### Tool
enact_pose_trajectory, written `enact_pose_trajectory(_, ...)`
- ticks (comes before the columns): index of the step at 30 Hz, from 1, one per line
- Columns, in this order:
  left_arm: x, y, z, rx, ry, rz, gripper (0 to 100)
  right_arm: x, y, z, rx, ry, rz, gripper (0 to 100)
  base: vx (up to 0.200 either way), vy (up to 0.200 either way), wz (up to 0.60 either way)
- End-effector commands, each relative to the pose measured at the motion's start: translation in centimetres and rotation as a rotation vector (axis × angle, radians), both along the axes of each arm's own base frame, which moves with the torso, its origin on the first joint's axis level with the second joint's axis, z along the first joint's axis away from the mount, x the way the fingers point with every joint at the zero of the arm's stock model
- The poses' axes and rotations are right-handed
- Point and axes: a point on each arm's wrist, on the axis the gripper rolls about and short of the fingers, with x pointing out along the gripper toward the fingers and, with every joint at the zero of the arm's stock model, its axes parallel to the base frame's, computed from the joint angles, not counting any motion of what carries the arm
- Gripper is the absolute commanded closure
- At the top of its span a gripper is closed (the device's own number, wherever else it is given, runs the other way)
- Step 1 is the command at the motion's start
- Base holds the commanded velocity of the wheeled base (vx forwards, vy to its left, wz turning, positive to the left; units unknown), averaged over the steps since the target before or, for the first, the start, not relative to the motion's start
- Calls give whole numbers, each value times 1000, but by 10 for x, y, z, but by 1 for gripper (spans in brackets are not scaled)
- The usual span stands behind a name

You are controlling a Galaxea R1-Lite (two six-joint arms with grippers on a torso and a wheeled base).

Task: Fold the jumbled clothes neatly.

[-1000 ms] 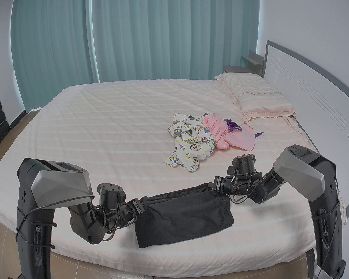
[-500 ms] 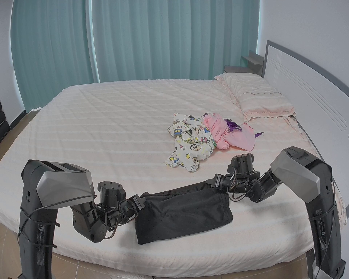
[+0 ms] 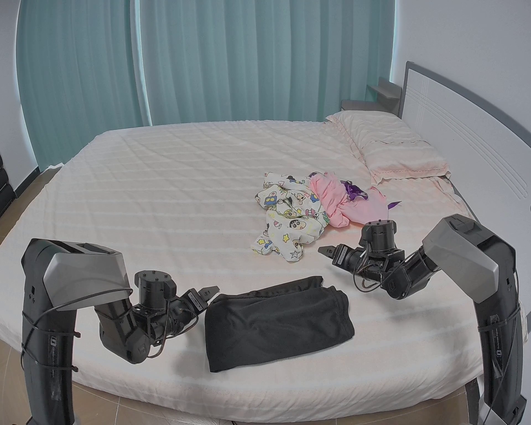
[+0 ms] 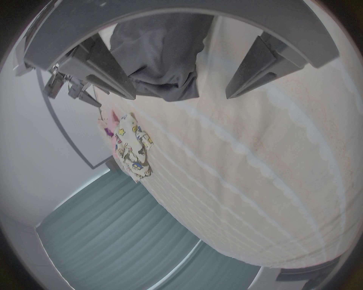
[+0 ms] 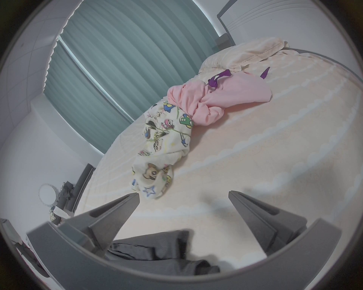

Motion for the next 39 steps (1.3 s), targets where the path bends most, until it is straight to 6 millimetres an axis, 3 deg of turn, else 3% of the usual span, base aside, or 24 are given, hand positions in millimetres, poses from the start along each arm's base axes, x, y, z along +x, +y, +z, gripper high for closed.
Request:
enact_pose_trajectory(1, 2, 25, 21, -105, -8, 50, 0, -33, 37, 38, 61, -16, 47, 0, 0, 0, 0)
enact_pose_trajectory(4, -1, 31, 22, -119, 4, 40, 0, -44, 53, 34, 65, 7, 58, 0, 0, 0, 0)
enact_pose_trajectory(9, -1, 39, 21, -129, 13, 41, 0, -66, 74, 5, 73, 116, 85, 0, 0, 0, 0)
enact_pose_trajectory(16, -1, 40, 20, -127, 17, 42, 0, -69, 56, -28, 40, 210, 35, 0, 0, 0, 0)
enact_pose_trajectory(19, -1, 40, 20, -126, 15, 44, 0, -60, 44, -29, 49, 201, 1, 0, 0, 0, 0)
enact_pose_trajectory(28, -4, 41, 22, -124, 12, 43, 0, -38, 11, -12, 105, 94, -72, 0, 0, 0, 0)
enact_pose_trajectory(32, -6, 41, 36, -129, -20, 44, 0, -39, -6, 8, 112, 65, -108, 0, 0, 0, 0)
enact_pose_trajectory(36, -20, 44, 81, -114, -113, 24, 0, -60, -35, 60, 128, 0, -154, 0, 0, 0, 0)
enact_pose_trajectory(37, -20, 44, 81, -114, -113, 24, 0, -60, -35, 60, 128, 0, -154, 0, 0, 0, 0)
enact_pose_trajectory(38, -35, 47, 101, -66, -140, 2, 0, -80, -43, 82, 128, -30, -154, 0, 0, 0, 0)
enact_pose_trajectory(39, -40, 48, 106, -52, -149, -3, 0, -87, -45, 88, 126, -38, -152, 0, 0, 0, 0)
